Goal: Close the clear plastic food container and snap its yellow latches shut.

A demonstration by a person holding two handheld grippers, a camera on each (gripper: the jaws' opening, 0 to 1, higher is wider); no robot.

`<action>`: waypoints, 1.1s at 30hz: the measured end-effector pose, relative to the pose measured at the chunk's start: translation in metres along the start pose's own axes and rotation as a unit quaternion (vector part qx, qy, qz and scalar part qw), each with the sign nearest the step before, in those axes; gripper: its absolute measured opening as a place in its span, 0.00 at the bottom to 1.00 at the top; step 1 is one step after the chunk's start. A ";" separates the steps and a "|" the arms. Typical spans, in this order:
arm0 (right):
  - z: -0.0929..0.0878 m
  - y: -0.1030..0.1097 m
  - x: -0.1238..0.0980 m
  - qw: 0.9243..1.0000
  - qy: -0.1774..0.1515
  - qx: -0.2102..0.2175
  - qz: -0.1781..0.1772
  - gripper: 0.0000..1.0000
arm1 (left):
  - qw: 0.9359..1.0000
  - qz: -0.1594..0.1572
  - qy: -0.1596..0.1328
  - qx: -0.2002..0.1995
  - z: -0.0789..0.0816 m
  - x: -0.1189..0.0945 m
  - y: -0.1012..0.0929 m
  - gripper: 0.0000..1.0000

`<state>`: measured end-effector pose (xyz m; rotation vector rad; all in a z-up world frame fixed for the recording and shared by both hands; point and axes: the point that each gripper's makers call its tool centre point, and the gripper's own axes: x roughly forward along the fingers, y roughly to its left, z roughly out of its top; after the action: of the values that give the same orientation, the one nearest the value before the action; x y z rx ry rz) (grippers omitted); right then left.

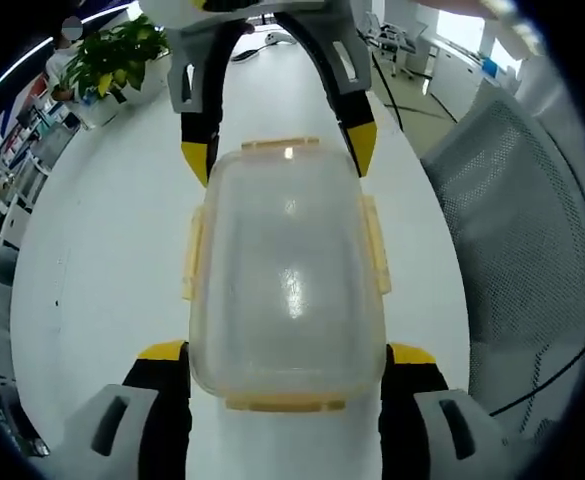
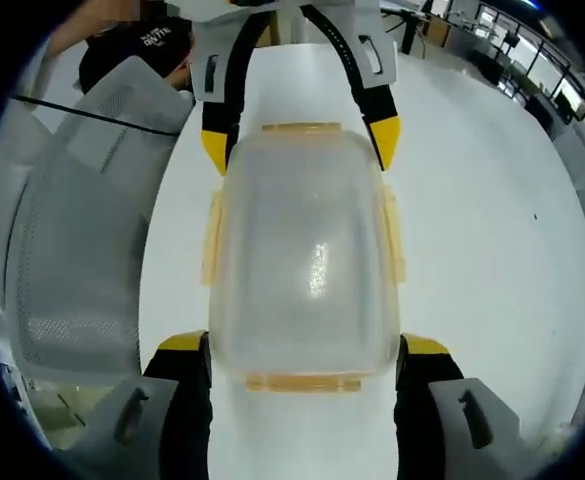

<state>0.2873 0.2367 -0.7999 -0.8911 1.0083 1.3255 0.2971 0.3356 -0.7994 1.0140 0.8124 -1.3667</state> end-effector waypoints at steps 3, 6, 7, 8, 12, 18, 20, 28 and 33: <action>0.002 -0.010 0.000 1.000 -0.004 0.003 -0.002 0.72 | 1.000 0.003 0.005 0.006 -0.002 -0.001 0.010 0.73; 0.004 -0.020 0.001 1.000 -0.002 0.006 -0.003 0.72 | 1.000 0.004 0.007 0.009 -0.003 -0.001 0.019 0.73; 0.005 -0.024 0.000 1.000 -0.002 0.006 -0.003 0.72 | 1.000 0.004 0.007 0.009 -0.004 -0.001 0.022 0.73; 0.005 -0.026 0.000 1.000 -0.003 0.007 -0.003 0.72 | 1.000 0.004 0.007 0.009 -0.004 -0.001 0.024 0.73; 0.007 -0.039 0.000 1.000 -0.012 0.011 -0.003 0.72 | 1.000 0.007 0.011 0.015 -0.006 -0.001 0.037 0.72; 0.010 -0.058 0.000 1.000 -0.016 0.016 -0.005 0.72 | 1.000 0.008 0.011 0.021 -0.009 0.000 0.058 0.72; 0.010 -0.063 0.000 1.000 -0.015 0.015 -0.005 0.72 | 1.000 0.008 0.011 0.021 -0.010 0.000 0.064 0.72; 0.011 -0.084 0.000 1.000 -0.012 0.017 -0.005 0.72 | 1.000 0.008 0.006 0.020 -0.012 0.002 0.086 0.72; 0.012 -0.091 0.001 1.000 -0.018 0.020 -0.002 0.72 | 1.000 0.007 0.008 0.023 -0.014 0.003 0.093 0.72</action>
<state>0.3787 0.2426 -0.8005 -0.8357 1.0014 1.3082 0.3907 0.3408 -0.7979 1.0668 0.7876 -1.3724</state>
